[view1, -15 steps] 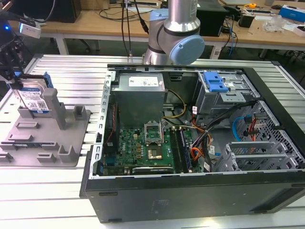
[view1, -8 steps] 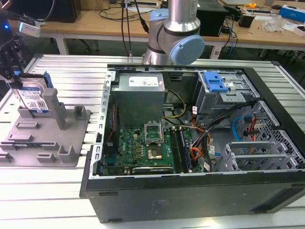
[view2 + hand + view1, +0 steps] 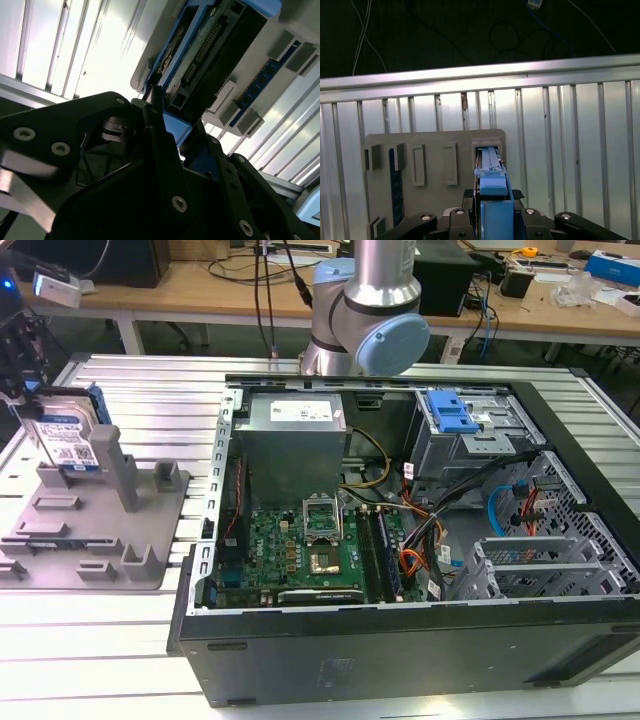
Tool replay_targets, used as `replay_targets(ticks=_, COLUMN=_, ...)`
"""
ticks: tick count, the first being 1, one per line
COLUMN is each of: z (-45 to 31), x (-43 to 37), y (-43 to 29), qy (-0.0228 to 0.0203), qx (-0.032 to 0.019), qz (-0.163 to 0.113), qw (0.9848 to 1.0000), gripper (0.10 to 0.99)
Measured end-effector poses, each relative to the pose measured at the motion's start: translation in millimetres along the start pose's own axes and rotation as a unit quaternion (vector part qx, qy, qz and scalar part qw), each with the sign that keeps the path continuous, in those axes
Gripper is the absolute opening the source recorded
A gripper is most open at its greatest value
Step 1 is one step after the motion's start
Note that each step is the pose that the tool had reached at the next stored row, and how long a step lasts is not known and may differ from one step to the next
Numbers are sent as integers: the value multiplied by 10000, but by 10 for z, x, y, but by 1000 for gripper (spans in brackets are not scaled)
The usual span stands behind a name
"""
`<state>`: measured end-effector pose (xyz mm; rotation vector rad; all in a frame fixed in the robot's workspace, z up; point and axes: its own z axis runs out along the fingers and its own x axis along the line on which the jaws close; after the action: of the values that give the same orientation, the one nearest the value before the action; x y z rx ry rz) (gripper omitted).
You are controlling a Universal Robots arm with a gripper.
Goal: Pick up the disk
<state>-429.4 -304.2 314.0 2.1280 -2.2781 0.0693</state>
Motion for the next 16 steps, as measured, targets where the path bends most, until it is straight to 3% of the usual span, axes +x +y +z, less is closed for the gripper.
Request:
replay_targets(ticks=13, z=-460, x=0, y=-6, qy=0, qx=3, qz=-7, qw=10000, gripper=369)
replay_targets(ticks=16, z=-627, x=-5, y=-8, qy=-1, qx=3, qz=-13, qw=10000, gripper=369)
